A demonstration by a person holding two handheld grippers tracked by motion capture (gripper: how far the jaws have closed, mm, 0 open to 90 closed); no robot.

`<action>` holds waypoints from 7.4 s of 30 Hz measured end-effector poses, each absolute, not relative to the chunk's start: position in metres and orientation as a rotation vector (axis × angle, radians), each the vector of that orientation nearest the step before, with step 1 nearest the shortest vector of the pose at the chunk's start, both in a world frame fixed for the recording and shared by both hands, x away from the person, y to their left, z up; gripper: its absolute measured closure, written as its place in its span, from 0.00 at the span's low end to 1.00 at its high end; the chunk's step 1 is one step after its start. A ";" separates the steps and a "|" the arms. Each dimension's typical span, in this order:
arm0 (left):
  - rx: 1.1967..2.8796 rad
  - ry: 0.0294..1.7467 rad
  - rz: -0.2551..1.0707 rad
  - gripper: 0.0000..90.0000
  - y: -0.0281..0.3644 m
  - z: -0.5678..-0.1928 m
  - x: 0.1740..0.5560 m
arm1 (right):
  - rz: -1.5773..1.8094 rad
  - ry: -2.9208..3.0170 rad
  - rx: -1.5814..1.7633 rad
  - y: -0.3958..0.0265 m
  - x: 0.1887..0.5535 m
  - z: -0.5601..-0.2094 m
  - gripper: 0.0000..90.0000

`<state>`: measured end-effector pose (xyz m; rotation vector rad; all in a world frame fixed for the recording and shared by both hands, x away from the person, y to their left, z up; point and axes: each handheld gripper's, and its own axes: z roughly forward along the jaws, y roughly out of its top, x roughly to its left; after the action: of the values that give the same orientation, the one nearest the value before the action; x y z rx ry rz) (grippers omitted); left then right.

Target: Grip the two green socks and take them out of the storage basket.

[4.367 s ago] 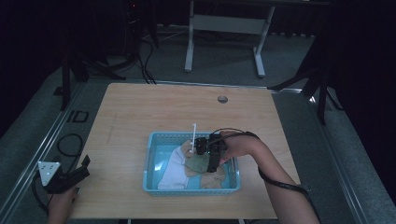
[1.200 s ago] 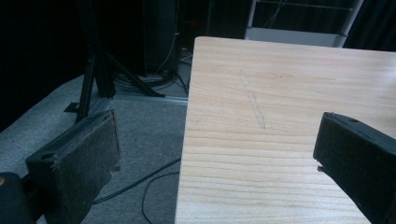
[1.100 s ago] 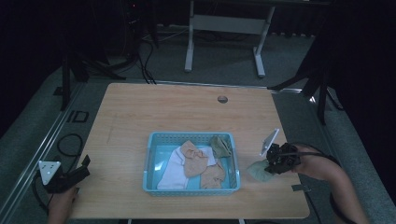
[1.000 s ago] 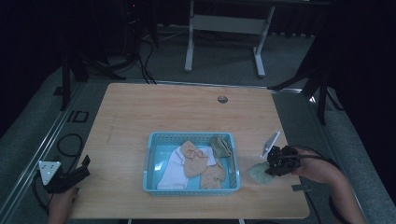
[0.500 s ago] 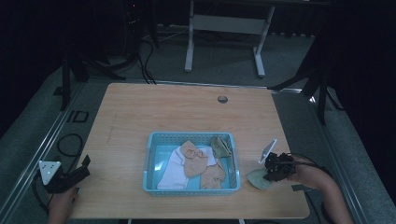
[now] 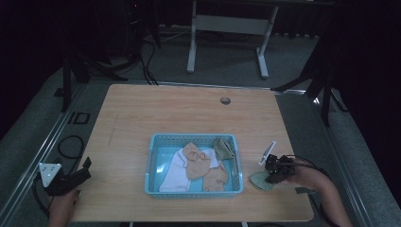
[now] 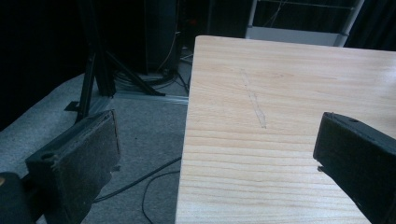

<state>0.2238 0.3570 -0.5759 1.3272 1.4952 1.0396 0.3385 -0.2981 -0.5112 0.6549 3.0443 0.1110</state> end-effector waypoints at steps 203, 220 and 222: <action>1.335 1.491 1.026 0.01 0.357 -0.576 0.224 | 0.186 2.908 0.794 -0.257 0.414 -0.475 0.47; 1.338 1.491 1.026 0.01 0.357 -0.576 0.224 | 0.433 2.872 0.959 -0.297 0.396 -0.478 0.28; 1.337 1.492 1.026 0.01 0.357 -0.576 0.224 | 0.467 2.864 0.977 -0.301 0.395 -0.480 0.24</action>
<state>0.2239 0.3575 -0.5760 1.3374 1.4918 1.0256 0.3950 -0.3015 -0.4802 0.9770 2.8640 0.4670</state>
